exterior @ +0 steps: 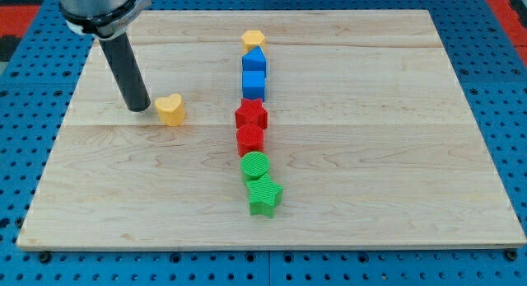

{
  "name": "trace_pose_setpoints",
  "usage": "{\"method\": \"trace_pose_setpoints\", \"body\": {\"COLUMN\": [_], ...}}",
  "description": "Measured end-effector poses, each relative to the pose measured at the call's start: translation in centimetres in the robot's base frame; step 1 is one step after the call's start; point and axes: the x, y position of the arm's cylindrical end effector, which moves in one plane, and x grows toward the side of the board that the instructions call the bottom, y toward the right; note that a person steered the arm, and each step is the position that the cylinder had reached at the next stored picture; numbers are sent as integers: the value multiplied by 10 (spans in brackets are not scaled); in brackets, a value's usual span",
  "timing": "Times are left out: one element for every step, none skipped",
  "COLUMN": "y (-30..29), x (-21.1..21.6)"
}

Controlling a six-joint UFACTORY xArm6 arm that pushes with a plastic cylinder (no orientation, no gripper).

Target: Move the blue triangle top left to the blue cube

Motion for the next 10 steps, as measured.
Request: {"method": "trace_pose_setpoints", "body": {"y": [68,96,120,90,86,88,128,146,178,241], "x": [1,4,10,0,-37,-76,-79,-58,-74,-75]}}
